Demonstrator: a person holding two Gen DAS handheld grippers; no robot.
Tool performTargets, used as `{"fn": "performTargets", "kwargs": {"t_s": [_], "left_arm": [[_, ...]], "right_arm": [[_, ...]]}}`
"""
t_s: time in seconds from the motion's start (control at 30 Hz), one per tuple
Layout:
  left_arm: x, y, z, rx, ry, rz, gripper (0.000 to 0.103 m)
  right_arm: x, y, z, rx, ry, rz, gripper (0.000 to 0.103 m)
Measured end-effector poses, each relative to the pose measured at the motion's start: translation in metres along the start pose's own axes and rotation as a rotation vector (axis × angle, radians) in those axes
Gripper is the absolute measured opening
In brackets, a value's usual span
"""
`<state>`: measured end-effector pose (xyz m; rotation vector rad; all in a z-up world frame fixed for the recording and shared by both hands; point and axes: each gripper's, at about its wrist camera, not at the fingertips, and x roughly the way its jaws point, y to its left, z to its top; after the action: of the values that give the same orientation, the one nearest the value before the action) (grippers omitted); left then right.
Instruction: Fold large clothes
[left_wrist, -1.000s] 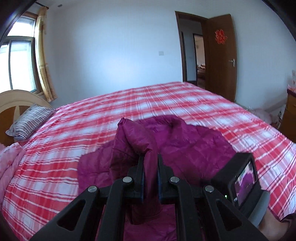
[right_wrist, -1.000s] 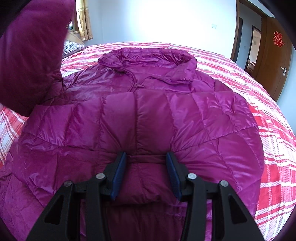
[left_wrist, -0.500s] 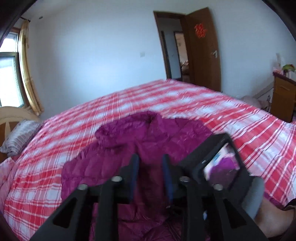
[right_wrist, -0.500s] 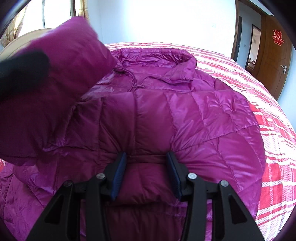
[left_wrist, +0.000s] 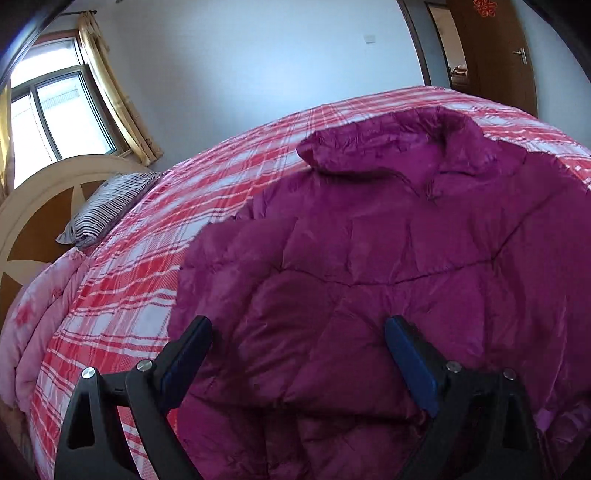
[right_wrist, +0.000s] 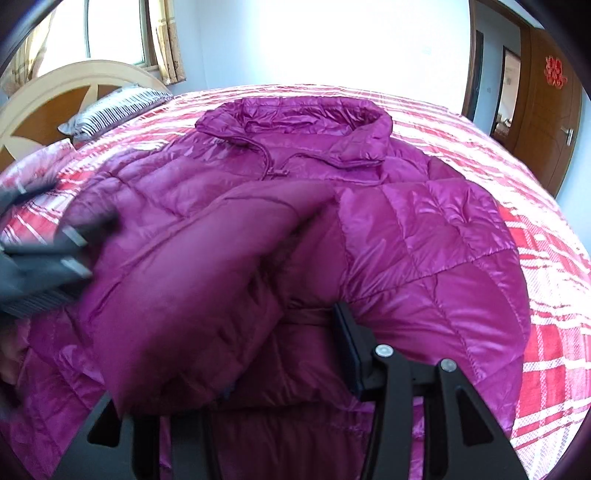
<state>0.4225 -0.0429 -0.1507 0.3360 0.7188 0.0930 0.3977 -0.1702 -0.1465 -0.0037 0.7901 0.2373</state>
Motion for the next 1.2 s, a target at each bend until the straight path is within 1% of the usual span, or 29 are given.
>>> {"fn": "performTargets", "kwargs": {"t_s": [0.03, 0.13, 0.2, 0.23, 0.27, 0.33, 0.37, 0.4, 0.43, 0.5, 0.57, 0.6, 0.63, 0.67, 0.73, 0.8, 0.83, 0.87, 0.9, 0.93, 0.97, 1.03, 1.1, 1.13, 1.17, 1.2], "left_arm": [[-0.001, -0.001, 0.000, 0.003, -0.006, 0.003, 0.095], [-0.004, -0.003, -0.002, 0.011, -0.017, -0.002, 0.095], [-0.004, -0.005, -0.003, 0.009, -0.016, -0.008, 0.095], [-0.002, -0.005, -0.002, 0.010, -0.015, -0.009, 0.095], [-0.002, -0.005, -0.003, 0.010, -0.016, -0.010, 0.095], [-0.004, 0.000, -0.004, -0.002, -0.029, -0.016, 0.095], [-0.007, 0.002, -0.004, -0.013, -0.039, -0.023, 0.095], [-0.011, 0.008, -0.004, -0.033, -0.051, -0.030, 0.095], [-0.019, 0.017, -0.004, -0.059, -0.071, -0.027, 0.095], [-0.032, 0.039, -0.006, -0.099, -0.114, -0.001, 0.095], [-0.039, 0.059, -0.005, -0.130, -0.146, 0.032, 0.095], [-0.040, 0.072, -0.003, -0.149, -0.160, 0.057, 0.095], [-0.040, 0.079, 0.000, -0.161, -0.163, 0.063, 0.095], [-0.038, 0.087, 0.005, -0.176, -0.161, 0.060, 0.095], [-0.031, 0.094, 0.016, -0.188, -0.156, 0.050, 0.095], [-0.024, 0.090, 0.025, -0.174, -0.148, 0.039, 0.095], [-0.020, 0.086, 0.029, -0.164, -0.146, 0.032, 0.095], [-0.016, 0.081, 0.032, -0.155, -0.148, 0.008, 0.095], [-0.014, 0.075, 0.033, -0.151, -0.151, -0.033, 0.095], [-0.012, 0.071, 0.034, -0.156, -0.151, -0.095, 0.095], [-0.009, 0.068, 0.035, -0.163, -0.146, -0.141, 0.095], [-0.001, 0.061, 0.035, -0.164, -0.120, -0.200, 0.095], [0.012, 0.054, 0.031, -0.142, -0.077, -0.207, 0.095], [0.018, 0.052, 0.030, -0.138, -0.056, -0.195, 0.095], [0.027, 0.053, 0.026, -0.136, -0.030, -0.179, 0.095], [0.037, 0.055, 0.022, -0.142, 0.008, -0.187, 0.095]], "right_arm": [[-0.007, -0.007, 0.000, 0.036, -0.002, 0.017, 0.052], [-0.041, -0.028, -0.003, 0.136, -0.044, -0.029, 0.052], [-0.074, -0.035, 0.000, 0.173, -0.136, -0.100, 0.053], [-0.088, -0.035, 0.003, 0.193, -0.186, -0.106, 0.054], [-0.099, -0.033, 0.008, 0.211, -0.223, -0.081, 0.054], [-0.104, -0.015, 0.022, 0.193, -0.242, 0.007, 0.054], [-0.098, -0.001, 0.029, 0.159, -0.228, 0.044, 0.054], [-0.087, 0.014, 0.036, 0.123, -0.201, 0.095, 0.051], [-0.071, 0.028, 0.041, 0.090, -0.163, 0.135, 0.043], [-0.044, 0.041, 0.040, 0.074, -0.101, 0.143, 0.029], [-0.016, 0.044, 0.035, 0.088, -0.030, 0.201, 0.029], [-0.008, 0.047, 0.029, 0.074, -0.011, 0.191, 0.028], [0.001, 0.050, 0.022, 0.046, 0.002, 0.148, 0.026], [0.008, 0.050, 0.017, 0.032, 0.009, 0.134, 0.026], [0.013, 0.044, 0.008, 0.050, 0.011, 0.146, 0.026], [0.011, 0.038, 0.005, 0.077, 0.015, 0.159, 0.022], [0.013, 0.038, 0.004, 0.081, 0.017, 0.164, 0.022], [0.013, 0.038, 0.003, 0.083, 0.017, 0.167, 0.022], [0.012, 0.038, 0.001, 0.088, 0.015, 0.171, 0.022], [0.012, 0.037, 0.000, 0.093, 0.012, 0.177, 0.022], [0.013, 0.036, 0.000, 0.099, 0.010, 0.183, 0.022], [0.014, 0.032, 0.000, 0.112, 0.005, 0.193, 0.021], [0.013, 0.030, -0.001, 0.116, 0.002, 0.198, 0.021], [0.013, 0.030, -0.001, 0.118, 0.001, 0.201, 0.021], [0.013, 0.030, -0.001, 0.120, 0.000, 0.204, 0.021], [0.013, 0.029, -0.001, 0.123, -0.001, 0.207, 0.021]]}}
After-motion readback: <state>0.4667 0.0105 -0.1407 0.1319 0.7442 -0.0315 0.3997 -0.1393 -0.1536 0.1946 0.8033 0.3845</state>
